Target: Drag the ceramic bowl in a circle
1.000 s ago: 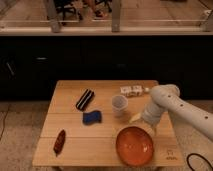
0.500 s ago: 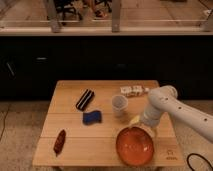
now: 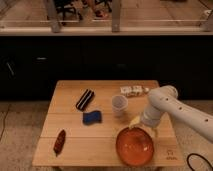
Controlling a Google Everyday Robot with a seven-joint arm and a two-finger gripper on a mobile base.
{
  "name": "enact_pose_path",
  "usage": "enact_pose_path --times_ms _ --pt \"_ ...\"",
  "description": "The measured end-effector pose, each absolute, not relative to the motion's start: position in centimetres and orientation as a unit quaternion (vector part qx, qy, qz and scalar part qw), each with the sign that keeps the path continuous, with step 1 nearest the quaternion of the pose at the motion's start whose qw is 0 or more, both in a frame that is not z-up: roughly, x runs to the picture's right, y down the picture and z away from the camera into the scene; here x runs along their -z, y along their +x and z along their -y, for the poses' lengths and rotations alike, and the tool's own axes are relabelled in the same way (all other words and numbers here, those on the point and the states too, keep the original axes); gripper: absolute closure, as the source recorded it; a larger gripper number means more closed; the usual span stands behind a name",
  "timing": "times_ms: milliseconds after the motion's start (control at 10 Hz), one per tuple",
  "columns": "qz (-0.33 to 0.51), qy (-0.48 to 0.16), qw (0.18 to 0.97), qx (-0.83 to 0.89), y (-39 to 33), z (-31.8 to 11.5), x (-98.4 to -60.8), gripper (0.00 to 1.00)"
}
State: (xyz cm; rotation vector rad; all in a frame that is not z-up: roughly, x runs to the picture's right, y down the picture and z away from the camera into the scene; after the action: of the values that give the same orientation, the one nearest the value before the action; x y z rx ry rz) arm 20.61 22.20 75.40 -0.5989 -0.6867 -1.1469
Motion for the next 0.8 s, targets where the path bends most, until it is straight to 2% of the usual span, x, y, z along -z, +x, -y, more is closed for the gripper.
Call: enact_pose_path --times_ms 800 --pt "0.323 -0.282 0.721 0.544 20.9 -23.9 -76.3 0.2"
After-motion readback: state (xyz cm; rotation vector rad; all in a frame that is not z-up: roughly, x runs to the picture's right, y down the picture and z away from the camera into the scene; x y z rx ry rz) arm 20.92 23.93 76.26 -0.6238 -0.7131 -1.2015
